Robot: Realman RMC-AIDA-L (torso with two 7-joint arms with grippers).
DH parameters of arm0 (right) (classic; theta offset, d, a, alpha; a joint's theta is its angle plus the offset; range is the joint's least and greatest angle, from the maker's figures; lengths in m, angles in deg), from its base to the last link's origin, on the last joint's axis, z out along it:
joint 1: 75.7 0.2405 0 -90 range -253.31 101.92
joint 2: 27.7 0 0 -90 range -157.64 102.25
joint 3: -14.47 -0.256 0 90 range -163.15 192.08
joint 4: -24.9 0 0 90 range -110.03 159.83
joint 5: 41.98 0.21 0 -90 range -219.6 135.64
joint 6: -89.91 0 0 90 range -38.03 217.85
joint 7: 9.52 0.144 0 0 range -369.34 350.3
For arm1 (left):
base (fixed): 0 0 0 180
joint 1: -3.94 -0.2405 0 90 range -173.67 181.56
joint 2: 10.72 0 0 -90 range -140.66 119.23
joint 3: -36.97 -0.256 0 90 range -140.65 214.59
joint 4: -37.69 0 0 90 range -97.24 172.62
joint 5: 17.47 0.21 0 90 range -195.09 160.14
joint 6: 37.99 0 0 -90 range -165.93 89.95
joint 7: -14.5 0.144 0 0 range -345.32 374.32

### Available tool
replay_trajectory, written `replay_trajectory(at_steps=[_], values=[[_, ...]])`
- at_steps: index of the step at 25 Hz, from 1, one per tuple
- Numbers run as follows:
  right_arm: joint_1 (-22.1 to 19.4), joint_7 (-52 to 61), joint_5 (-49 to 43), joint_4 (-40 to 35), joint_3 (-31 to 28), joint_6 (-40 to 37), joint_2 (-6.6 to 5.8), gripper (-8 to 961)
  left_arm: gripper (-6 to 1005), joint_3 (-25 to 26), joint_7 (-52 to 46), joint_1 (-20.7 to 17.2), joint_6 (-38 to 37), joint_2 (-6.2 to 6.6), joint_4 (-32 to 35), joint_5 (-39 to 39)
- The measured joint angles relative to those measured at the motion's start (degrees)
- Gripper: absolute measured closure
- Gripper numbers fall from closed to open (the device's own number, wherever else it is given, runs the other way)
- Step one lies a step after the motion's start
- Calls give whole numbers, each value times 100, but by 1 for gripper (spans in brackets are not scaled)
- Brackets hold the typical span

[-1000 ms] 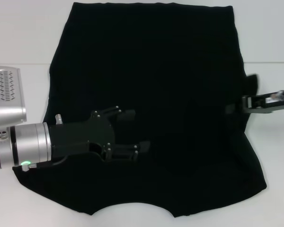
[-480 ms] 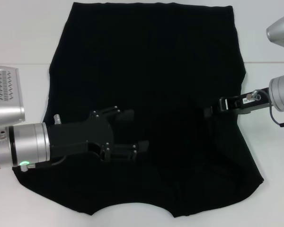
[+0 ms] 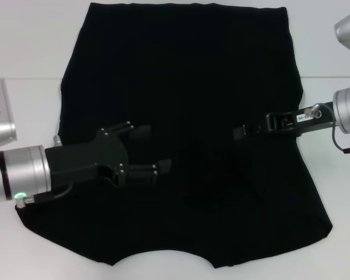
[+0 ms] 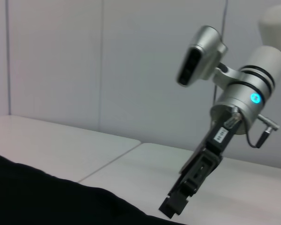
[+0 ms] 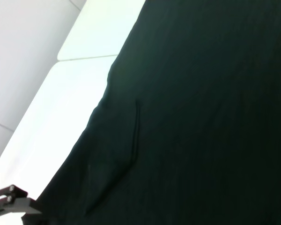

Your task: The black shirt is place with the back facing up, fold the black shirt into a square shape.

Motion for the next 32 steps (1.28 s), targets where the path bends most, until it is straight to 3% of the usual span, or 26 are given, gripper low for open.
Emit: replay_trajectory(at_steps=[5, 8, 11, 14, 15, 21, 26, 32], values=[[-143, 33, -3, 44, 3, 37, -96, 536, 121, 190, -264, -22, 17, 37, 36, -1], [-303, -153, 217, 7, -41, 58, -116, 401, 122, 411, -891, -63, 22, 150, 100, 45], [-524, -821, 824, 47, -55, -14, -98, 162, 123, 572, -1791, -230, -21, 297, 314, 109], [-757, -1788, 1536, 112, -59, -75, 37, 143, 124, 741, -2593, -475, -129, 356, 779, 299], [-862, -2377, 1870, 164, -59, -132, 148, 137, 124, 817, -2800, -550, -185, 359, 948, 407], [-934, -3277, 2224, 214, -56, -82, 367, 126, 126, 1451, -3853, -766, -433, 366, 1790, 1420], [-877, -3371, 2251, 275, -31, 85, 398, 127, 127, 1893, -4110, -833, -311, 395, 1929, 2252], [-859, -3330, 2293, 245, -71, 101, 367, 129, 129, 1945, -4397, -794, 56, 427, 1614, 2912]])
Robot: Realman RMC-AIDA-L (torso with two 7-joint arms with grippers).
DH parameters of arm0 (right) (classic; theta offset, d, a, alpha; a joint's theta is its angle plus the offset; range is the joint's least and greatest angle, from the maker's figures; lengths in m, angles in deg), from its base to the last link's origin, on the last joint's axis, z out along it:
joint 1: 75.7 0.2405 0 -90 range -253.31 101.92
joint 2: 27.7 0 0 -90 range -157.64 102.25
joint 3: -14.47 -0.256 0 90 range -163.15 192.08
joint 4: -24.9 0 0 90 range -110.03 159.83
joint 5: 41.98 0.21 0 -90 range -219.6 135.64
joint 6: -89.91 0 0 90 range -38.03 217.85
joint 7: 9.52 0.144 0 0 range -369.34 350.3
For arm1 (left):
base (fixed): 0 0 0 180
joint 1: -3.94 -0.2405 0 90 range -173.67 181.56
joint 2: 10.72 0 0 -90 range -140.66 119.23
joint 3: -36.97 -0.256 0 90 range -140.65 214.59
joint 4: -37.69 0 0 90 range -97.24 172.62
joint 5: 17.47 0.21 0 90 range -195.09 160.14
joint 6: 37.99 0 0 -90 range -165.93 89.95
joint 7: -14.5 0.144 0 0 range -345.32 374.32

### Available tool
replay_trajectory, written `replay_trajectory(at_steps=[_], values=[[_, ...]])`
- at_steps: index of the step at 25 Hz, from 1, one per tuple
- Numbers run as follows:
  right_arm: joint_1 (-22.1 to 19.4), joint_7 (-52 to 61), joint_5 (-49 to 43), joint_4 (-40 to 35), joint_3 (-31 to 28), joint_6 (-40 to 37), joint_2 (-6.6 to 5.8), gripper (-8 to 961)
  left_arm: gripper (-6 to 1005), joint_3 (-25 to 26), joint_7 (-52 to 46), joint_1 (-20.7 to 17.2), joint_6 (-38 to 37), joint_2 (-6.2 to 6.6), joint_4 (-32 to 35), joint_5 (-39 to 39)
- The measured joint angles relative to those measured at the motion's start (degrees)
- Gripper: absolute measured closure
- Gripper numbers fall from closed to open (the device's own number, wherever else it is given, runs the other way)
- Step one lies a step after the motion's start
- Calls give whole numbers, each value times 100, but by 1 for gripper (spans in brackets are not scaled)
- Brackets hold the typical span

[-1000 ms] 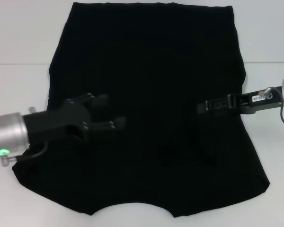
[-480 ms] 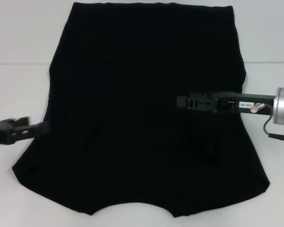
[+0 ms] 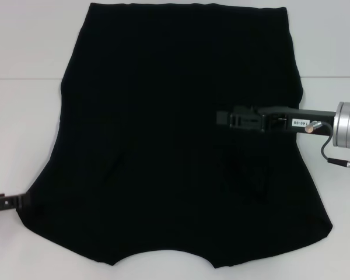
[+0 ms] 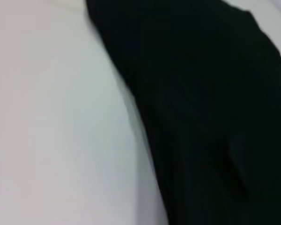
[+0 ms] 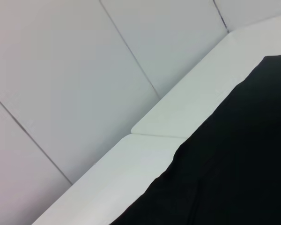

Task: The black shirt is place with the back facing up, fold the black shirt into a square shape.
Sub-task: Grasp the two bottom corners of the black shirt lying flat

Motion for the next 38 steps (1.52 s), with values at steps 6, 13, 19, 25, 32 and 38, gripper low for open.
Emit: replay_trajectory(at_steps=[6, 13, 19, 25, 32, 38], values=[[13, 2, 91, -15, -1, -38, -42, 132, 130, -62, -21, 140, 250, 18, -387, 205], [12, 1, 111, -27, -9, -60, -50, 136, 132, -183, -4, 244, 348, 28, -481, 228], [-10, -1, 118, -29, -55, -80, -58, 139, 206, -194, -77, 240, 444, 57, -522, 372], [-19, -3, 119, -36, -81, -168, -64, 142, 430, -179, -49, 221, 474, 54, -527, 381], [-139, 275, 76, -4, -61, -178, -206, 146, 808, -186, 6, 239, 565, 38, -560, 335], [-430, 851, -396, -50, -22, -413, -493, 150, 917, -160, 15, 255, 519, 15, -560, 273]])
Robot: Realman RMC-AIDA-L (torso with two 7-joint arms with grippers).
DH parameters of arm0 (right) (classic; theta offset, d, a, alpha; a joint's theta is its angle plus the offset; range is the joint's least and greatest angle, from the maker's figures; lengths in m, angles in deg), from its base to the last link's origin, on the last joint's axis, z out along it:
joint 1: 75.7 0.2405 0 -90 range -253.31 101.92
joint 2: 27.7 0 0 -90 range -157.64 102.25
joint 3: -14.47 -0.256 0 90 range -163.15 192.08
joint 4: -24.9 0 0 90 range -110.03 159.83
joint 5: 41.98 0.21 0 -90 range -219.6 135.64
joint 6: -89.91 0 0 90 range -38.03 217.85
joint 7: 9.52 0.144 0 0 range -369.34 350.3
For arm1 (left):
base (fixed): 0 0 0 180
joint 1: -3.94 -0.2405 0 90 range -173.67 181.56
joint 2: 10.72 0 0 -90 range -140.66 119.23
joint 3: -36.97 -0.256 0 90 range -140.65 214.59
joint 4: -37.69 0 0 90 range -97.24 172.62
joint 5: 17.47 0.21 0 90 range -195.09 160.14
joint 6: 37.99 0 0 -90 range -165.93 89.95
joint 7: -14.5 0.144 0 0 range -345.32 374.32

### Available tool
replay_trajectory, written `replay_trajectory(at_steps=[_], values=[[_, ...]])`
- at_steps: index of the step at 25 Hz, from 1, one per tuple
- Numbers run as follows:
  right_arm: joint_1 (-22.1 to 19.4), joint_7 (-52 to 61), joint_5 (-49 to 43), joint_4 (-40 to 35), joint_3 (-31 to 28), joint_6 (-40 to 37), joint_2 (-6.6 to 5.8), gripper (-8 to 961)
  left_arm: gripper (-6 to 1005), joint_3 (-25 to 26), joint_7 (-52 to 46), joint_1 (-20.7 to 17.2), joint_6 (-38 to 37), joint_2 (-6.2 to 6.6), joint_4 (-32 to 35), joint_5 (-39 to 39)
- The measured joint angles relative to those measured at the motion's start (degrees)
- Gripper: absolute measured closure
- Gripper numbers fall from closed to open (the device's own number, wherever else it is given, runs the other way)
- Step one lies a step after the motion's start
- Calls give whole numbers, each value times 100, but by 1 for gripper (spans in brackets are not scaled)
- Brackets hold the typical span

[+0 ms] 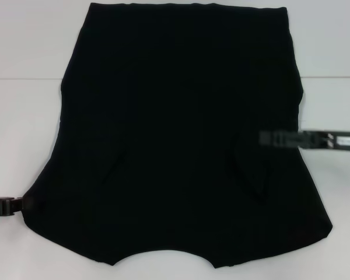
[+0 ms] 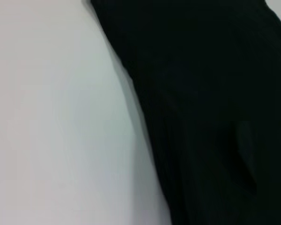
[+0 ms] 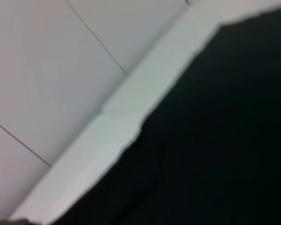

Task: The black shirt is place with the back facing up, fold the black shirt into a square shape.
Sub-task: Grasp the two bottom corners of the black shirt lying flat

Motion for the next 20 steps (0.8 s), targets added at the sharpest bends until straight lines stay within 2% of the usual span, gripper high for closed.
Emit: replay_trajectory(at_steps=[3, 10, 14, 18, 20], values=[[-210, 286, -221, 0, -19, -240, -195, 151, 971, 5, 0, -19, -76, -10, 0, -87], [-613, 878, -798, 0, -56, -636, -709, 155, 967, 67, -13, -71, -174, -30, 1, -192], [-743, 1090, -1098, 0, -74, -809, -904, 157, 964, 137, 8, -76, -176, -34, 0, -259], [-752, 1113, -1282, 32, -76, -823, -917, 160, 961, 139, 13, -76, -176, -35, -7, -323], [-705, 1123, -1427, 60, -67, -823, -884, 161, 960, 139, 34, -73, -172, -35, -29, -349]])
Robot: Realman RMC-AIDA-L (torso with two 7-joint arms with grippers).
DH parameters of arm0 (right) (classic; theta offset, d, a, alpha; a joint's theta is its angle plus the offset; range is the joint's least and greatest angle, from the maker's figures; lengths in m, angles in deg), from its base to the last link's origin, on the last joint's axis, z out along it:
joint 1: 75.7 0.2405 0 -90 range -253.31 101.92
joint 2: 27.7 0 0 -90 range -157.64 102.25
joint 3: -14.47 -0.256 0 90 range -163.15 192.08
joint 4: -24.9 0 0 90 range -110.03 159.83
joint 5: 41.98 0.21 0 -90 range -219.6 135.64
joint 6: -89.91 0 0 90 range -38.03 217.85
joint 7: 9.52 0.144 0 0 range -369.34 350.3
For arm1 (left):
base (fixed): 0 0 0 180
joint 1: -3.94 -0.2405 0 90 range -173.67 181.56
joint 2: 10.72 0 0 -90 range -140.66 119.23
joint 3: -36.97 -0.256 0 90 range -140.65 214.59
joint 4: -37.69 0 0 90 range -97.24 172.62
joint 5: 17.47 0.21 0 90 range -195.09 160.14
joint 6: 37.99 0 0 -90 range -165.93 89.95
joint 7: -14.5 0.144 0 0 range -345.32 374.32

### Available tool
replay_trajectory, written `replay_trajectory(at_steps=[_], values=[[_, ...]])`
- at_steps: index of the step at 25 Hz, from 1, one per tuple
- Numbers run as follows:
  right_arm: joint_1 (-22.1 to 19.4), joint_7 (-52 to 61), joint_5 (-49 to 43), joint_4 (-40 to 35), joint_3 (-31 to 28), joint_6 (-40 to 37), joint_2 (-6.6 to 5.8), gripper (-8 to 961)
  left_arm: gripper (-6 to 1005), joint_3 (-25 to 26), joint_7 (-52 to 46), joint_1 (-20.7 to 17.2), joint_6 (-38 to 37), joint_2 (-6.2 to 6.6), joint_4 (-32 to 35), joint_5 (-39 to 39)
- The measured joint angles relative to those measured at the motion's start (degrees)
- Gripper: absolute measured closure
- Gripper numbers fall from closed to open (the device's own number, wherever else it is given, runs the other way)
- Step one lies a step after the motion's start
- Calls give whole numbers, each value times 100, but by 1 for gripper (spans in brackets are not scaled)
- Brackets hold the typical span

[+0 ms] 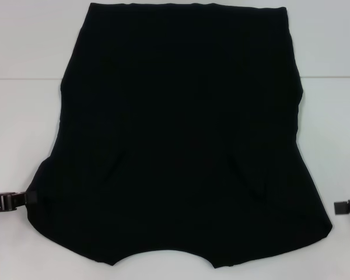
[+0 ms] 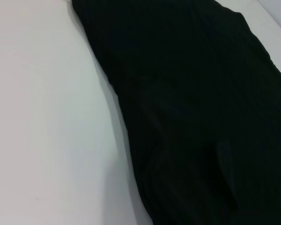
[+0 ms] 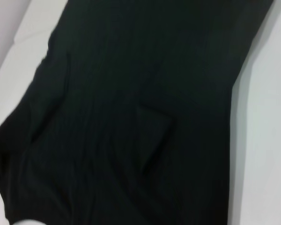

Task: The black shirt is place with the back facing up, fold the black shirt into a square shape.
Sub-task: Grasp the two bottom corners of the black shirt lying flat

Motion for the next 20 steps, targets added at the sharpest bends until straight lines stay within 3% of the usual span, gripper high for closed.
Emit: replay_trajectory(at_steps=[11, 20], values=[[399, 364, -745, -17, 31, 133, 327, 167, 953, -4, 61, 16, 51, 17, -41, -25], [465, 445, -844, -24, -13, 241, 352, 172, 947, -4, 101, 0, 64, 18, -41, -62]])
